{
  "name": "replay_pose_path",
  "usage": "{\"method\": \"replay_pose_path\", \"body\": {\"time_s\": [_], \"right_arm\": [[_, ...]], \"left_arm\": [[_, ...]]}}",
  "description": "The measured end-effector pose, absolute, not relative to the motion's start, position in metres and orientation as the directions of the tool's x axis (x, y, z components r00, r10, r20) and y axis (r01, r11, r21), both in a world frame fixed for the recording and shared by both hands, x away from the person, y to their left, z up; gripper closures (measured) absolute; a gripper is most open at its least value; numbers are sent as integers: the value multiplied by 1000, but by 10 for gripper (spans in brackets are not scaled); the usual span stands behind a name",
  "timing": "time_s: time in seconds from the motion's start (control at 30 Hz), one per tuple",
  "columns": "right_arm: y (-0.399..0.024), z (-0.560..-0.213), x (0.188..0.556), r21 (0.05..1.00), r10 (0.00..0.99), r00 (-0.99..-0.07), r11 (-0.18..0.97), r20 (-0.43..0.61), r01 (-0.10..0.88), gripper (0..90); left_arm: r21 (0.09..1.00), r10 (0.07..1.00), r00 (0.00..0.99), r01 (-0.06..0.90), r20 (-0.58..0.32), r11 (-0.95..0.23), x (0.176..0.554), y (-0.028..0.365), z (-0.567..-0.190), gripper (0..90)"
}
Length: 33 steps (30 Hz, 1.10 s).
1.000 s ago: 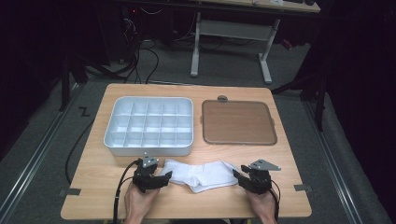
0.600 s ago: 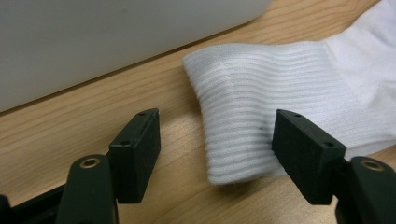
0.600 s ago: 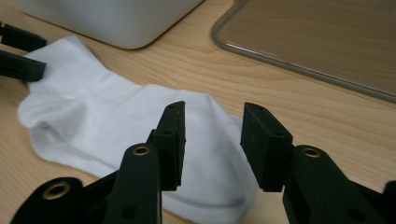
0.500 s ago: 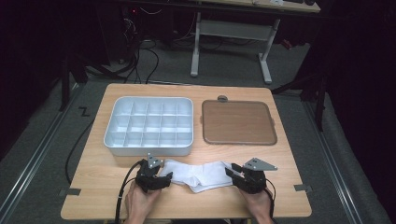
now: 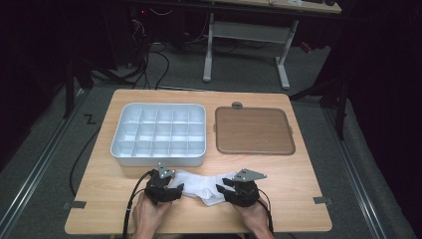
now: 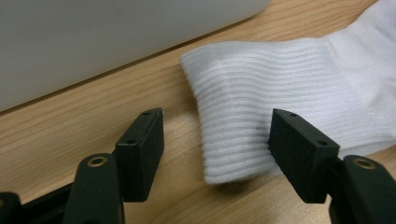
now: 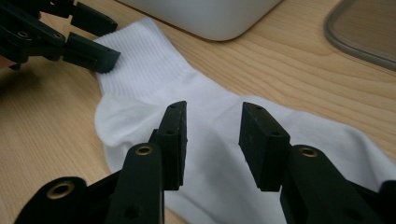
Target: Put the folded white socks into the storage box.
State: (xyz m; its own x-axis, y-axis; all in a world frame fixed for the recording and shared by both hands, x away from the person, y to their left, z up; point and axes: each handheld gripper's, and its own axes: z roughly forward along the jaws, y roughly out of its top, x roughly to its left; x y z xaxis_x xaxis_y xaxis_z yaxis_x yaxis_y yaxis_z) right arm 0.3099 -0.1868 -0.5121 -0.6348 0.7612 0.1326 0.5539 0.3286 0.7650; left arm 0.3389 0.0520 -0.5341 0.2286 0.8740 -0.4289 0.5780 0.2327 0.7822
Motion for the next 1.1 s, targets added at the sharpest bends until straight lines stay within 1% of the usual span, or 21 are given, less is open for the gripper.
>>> {"method": "replay_pose_path", "body": {"time_s": [0.13,0.23,0.5,0.53,0.63,0.67,0.77,0.8,0.9,0.93,0.97,1.1], "right_arm": [[-180,-512,311,765,757,-640,331,134,552,624],[-174,-513,313,763,752,-646,340,131,550,615],[-165,-520,313,747,739,-661,367,127,554,581],[-161,-522,312,727,734,-671,404,105,555,570],[-156,-527,307,707,715,-698,479,29,520,555],[-156,-528,305,714,711,-703,486,12,504,552],[-157,-529,304,717,708,-706,482,19,503,545],[-158,-529,303,720,707,-707,483,14,498,542],[-157,-531,300,729,709,-705,485,-5,483,540],[-157,-531,300,730,711,-703,483,-5,484,540],[-157,-531,300,731,713,-701,478,0,487,540],[-157,-531,300,731,714,-700,478,0,487,541]], "left_arm": [[779,874,227,582,-431,233,338,52,-533,377],[783,870,242,580,-430,226,337,51,-533,418],[771,871,237,599,-431,218,337,51,-532,452],[768,869,236,602,-434,220,337,51,-531,464],[768,867,234,599,-440,228,337,53,-531,480],[770,866,233,593,-443,235,336,53,-532,484],[772,867,230,590,-443,238,336,53,-532,495],[771,867,229,591,-443,238,336,53,-532,509],[759,850,241,603,-468,246,336,54,-531,606],[743,834,238,612,-498,269,336,56,-530,640],[743,834,238,612,-498,269,336,56,-530,665],[722,813,238,630,-532,288,338,58,-530,732]]}}
